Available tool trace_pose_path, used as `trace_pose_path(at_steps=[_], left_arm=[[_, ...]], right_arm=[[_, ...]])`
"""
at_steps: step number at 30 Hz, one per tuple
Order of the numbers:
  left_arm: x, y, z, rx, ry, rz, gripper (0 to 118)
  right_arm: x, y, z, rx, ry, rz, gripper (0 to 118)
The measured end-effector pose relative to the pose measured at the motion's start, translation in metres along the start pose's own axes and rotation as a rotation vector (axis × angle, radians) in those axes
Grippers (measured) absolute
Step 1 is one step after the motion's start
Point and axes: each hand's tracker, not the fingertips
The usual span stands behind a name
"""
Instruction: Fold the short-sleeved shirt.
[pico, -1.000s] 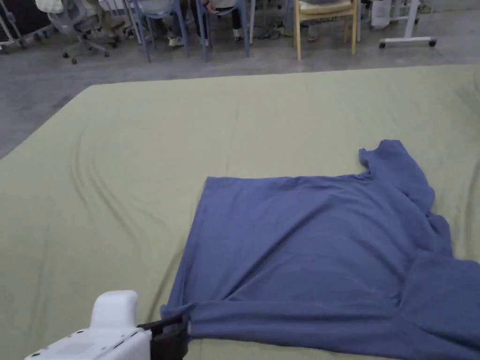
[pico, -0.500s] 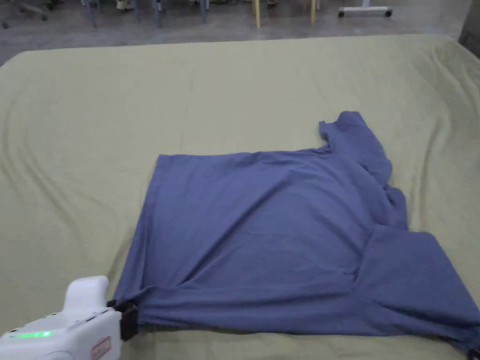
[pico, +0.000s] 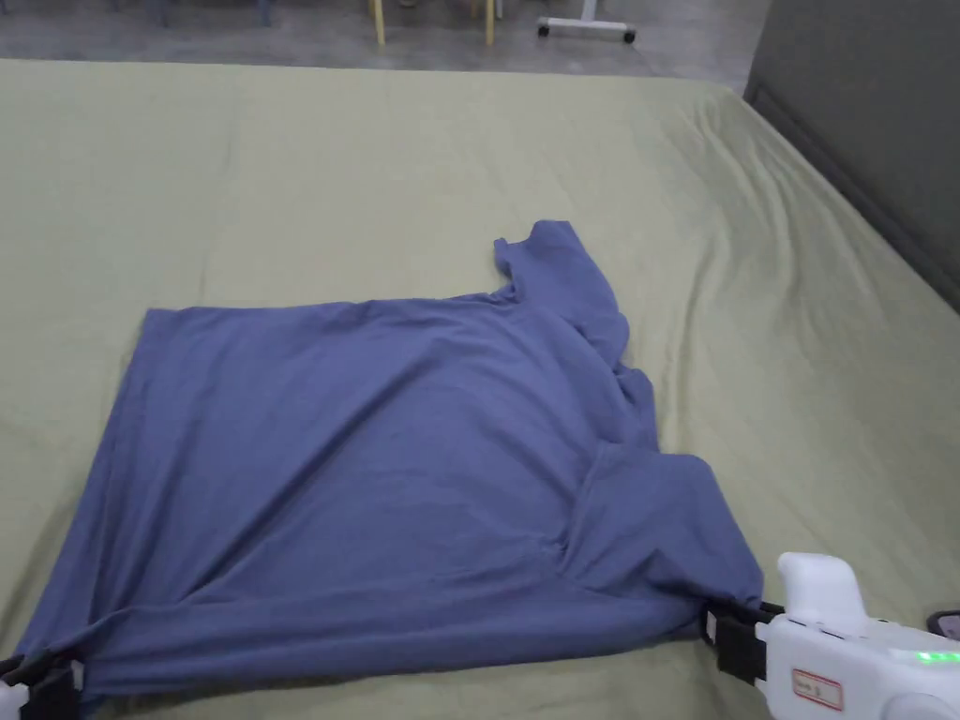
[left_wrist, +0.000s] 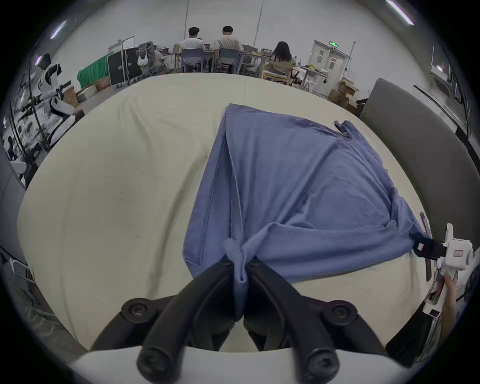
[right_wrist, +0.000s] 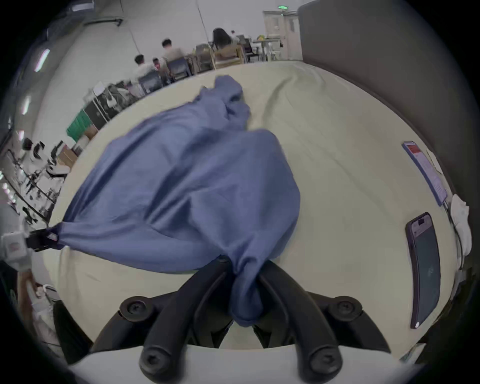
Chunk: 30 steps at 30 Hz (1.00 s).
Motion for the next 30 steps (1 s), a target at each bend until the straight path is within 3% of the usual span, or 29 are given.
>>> trace_pose_path(at_steps=[1, 5, 7, 14, 18, 23, 24, 25, 26, 27, 28, 29, 30], left_arm=[[0.002, 0.003, 0.002, 0.001, 0.004, 0.001, 1], [0.010, 0.042, 0.011, 0.035, -0.007, -0.009, 1], [0.012, 0.078, 0.001, 0.046, 0.013, -0.034, 1], [0.016, 0.181, -0.099, -0.027, 0.106, -0.109, 1], [0.008, 0.203, -0.156, -0.121, 0.113, -0.024, 1], [0.000, 0.200, -0.205, -0.181, 0.133, -0.062, 1], [-0.002, 0.197, -0.206, -0.176, 0.126, -0.057, 6], [-0.002, 0.196, -0.205, -0.165, 0.129, -0.047, 19], [-0.003, 0.194, -0.200, -0.152, 0.140, -0.044, 50], [-0.001, 0.192, -0.185, -0.135, 0.141, -0.029, 74], [-0.004, 0.189, -0.178, -0.129, 0.108, -0.026, 81], [-0.006, 0.185, -0.166, -0.099, 0.076, -0.013, 81], [-0.007, 0.181, -0.153, -0.091, 0.081, -0.016, 81]], right_arm=[[-0.016, 0.007, 0.016, 0.006, -0.005, 0.046, 9], [-0.040, 0.046, 0.037, 0.057, 0.026, 0.047, 9], [-0.030, 0.075, 0.019, 0.082, 0.061, 0.035, 9], [-0.037, 0.177, -0.069, 0.076, 0.046, 0.063, 9], [-0.047, 0.212, -0.123, 0.004, 0.001, 0.094, 9], [-0.052, 0.216, -0.155, -0.065, -0.029, 0.153, 9], [-0.051, 0.215, -0.158, -0.069, -0.029, 0.166, 9], [-0.051, 0.212, -0.157, -0.060, -0.022, 0.179, 10], [-0.053, 0.207, -0.154, -0.042, -0.024, 0.185, 15], [-0.052, 0.206, -0.149, -0.032, -0.028, 0.180, 37], [-0.050, 0.204, -0.144, -0.025, -0.018, 0.159, 80], [-0.048, 0.202, -0.140, -0.026, 0.001, 0.143, 118], [-0.048, 0.196, -0.131, -0.026, 0.033, 0.132, 118]])
